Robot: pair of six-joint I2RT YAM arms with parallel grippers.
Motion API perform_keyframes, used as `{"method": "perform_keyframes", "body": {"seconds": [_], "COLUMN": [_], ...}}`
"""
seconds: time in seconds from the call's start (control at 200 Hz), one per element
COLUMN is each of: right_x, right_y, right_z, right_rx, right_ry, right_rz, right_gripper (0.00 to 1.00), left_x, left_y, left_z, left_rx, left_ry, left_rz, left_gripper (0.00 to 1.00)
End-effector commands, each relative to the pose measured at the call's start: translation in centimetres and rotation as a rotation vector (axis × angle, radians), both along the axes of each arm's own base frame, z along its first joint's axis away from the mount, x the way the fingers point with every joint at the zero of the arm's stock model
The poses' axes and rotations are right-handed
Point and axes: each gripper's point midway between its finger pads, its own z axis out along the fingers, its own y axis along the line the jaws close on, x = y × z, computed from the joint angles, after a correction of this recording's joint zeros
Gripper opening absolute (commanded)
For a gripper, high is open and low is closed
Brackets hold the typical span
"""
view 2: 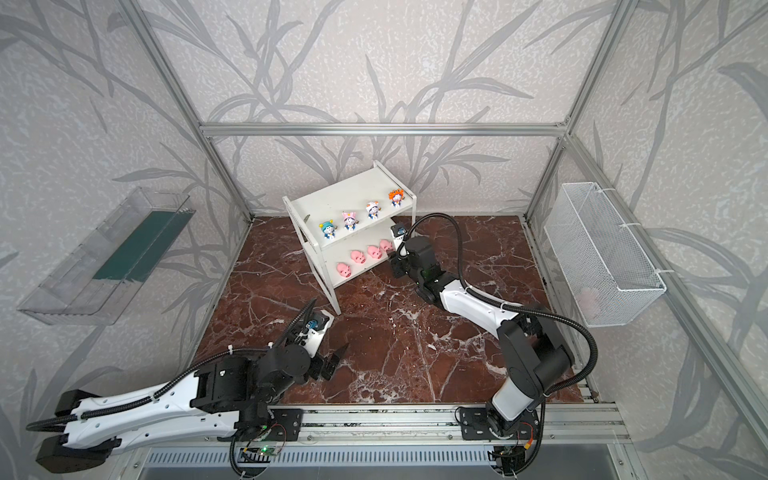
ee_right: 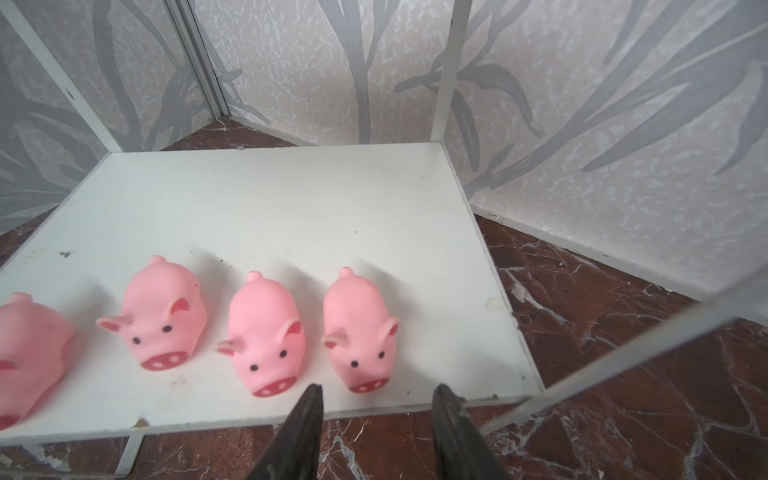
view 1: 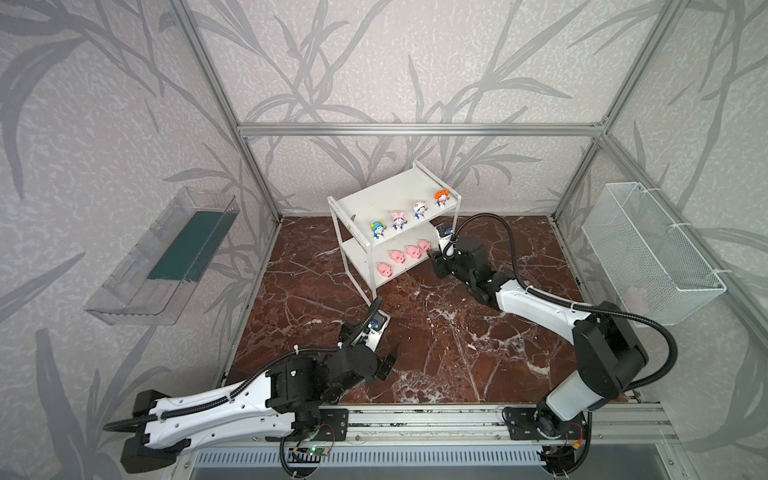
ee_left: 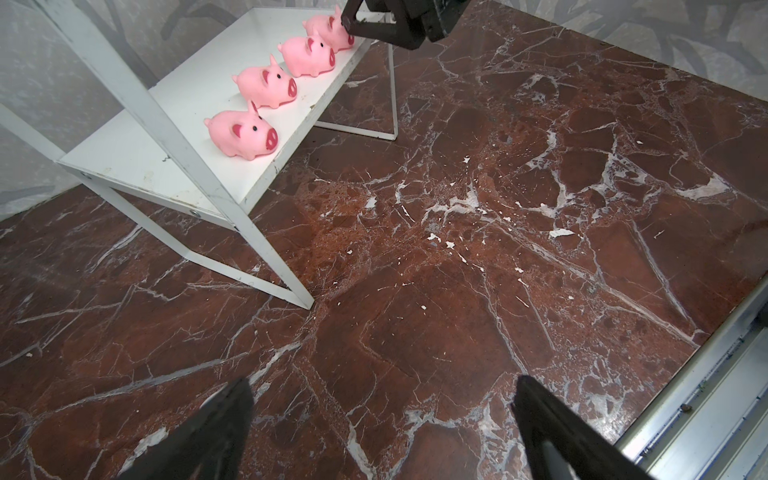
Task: Place and organize the plastic toys onto the shelf
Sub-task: 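Lower the pig beside the other pigs and open the right gripper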
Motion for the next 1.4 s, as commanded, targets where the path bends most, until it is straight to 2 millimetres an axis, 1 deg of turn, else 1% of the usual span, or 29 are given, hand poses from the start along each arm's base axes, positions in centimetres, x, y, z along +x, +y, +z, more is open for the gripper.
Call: {"method": "perform_keyframes", "body": {"seconds": [0.0,0.055,0.195,0.31,0.435,0.575,0.965,1.095,1.394], "right_x": [-0.7,-0.8,-0.6,-0.4,0.1,0.5,1.5,1.8,2.2], "right_y": [-1.5,-2.0,-2.4,-1.9,-1.2,-0.5,0.7,1.0,1.0], "right_z": [1.9,1.8,1.0,0.4,-0.2,-0.4,-1.1,-1.6,-1.6], "right_rx": [0.034,0.038,0.036,0.04,0.048,0.06,0.076,0.078,0.081], "right_ry": [-0.025,-0.014,0.021,0.04,0.058,0.074,0.096,0.106,0.099], "right_rz": [-0.023,-0.026,-0.023,-0.003,0.016,0.036,0.056,0.053,0.045], "right_gripper": [0.44,0.44,0.38,0.32,0.29,0.28,0.28,0.27,0.27], "left_x": [0.2,0.2,0.2,0.2,0.2,0.2,0.2,0.2,0.3], "left_y": [0.2,0.2,0.2,0.3,0.5,0.5,0.5,0.6,0.7], "left_z": [0.3,0.3,0.3,0.3,0.3,0.4,0.5,0.5,0.6], "left_rx": [0.002,0.001,-0.005,-0.009,-0.016,-0.029,-0.034,-0.032,-0.03], "left_ry": [-0.009,-0.009,-0.009,-0.007,-0.004,-0.006,-0.013,-0.014,-0.019], "left_rz": [0.008,0.009,0.013,0.016,0.019,0.022,0.021,0.021,0.025], "left_gripper": [0.99,0.99,0.99,0.99,0.99,0.99,0.99,0.99,0.99]}}
